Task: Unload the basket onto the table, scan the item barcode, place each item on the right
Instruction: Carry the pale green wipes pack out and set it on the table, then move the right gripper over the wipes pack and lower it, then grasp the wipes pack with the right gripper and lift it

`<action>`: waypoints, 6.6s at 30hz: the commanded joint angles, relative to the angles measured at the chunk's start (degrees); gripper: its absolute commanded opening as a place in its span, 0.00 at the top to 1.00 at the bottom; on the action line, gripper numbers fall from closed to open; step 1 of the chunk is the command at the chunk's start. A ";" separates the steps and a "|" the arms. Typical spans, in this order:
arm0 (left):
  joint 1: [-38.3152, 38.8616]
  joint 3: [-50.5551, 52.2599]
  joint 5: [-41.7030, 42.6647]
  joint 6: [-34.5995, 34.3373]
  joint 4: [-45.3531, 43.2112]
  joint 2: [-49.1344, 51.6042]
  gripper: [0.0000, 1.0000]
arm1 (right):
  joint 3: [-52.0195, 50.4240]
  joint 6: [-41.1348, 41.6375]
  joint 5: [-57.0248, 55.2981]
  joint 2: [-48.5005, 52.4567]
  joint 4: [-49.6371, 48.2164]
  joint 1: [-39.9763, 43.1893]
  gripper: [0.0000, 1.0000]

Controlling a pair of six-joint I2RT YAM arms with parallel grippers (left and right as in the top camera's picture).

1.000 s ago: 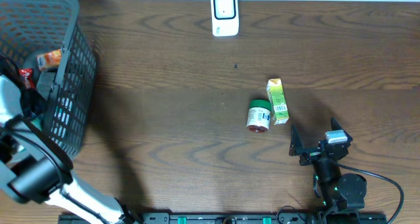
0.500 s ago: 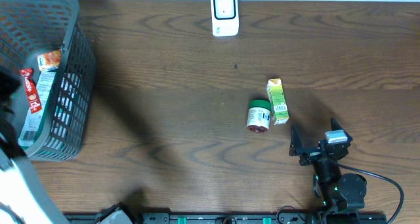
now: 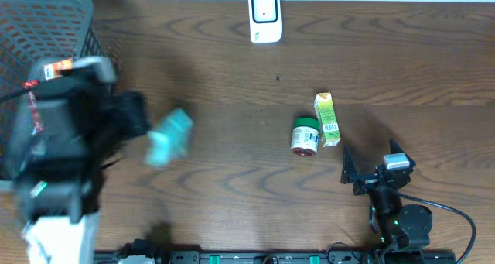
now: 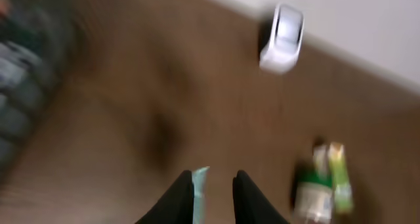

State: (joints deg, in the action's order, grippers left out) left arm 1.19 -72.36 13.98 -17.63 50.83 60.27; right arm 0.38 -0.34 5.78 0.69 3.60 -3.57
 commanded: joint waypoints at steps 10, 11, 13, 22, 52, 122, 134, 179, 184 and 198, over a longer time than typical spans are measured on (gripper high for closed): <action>21.92 10.51 -9.77 -6.73 -17.64 23.39 0.65 | -0.07 0.94 0.09 -0.24 0.24 -0.26 0.01; 21.92 10.51 -9.77 -6.71 -18.18 24.20 0.62 | -0.07 0.94 0.09 -0.24 0.24 -0.26 0.01; 21.75 10.51 -9.79 -6.71 -18.34 25.51 0.59 | -0.07 0.94 0.09 -0.24 0.22 -0.26 0.01; 21.70 10.62 -18.36 -6.16 -8.55 25.90 0.53 | -0.07 0.94 0.09 -0.24 0.24 -0.26 0.01; 1.11 12.63 -17.46 -6.69 -9.09 25.92 0.07 | -0.07 0.94 0.09 -0.24 0.24 -0.26 0.01; 1.11 12.63 -17.46 -6.69 -9.09 25.92 0.06 | 71.32 -10.08 9.31 89.64 37.81 -30.29 0.02; 1.11 12.63 -17.46 -6.69 -9.09 25.92 0.07 | 71.08 -19.34 6.82 94.86 30.42 -43.91 0.41; 1.11 12.63 -17.46 -6.69 -9.09 25.92 0.07 | 71.12 -15.34 -2.03 113.24 16.55 -51.47 0.98; 1.11 12.63 -17.46 -6.69 -9.09 25.92 0.06 | 71.14 -6.82 1.33 104.80 20.59 -50.40 0.99; 1.11 12.63 -17.46 -6.69 -9.09 25.92 0.06 | 71.10 -2.60 28.55 101.63 28.02 -38.32 0.70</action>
State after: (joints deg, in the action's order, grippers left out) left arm 2.61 -60.23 -3.16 -24.21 41.65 86.04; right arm 71.50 -3.09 29.61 101.65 31.24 -41.21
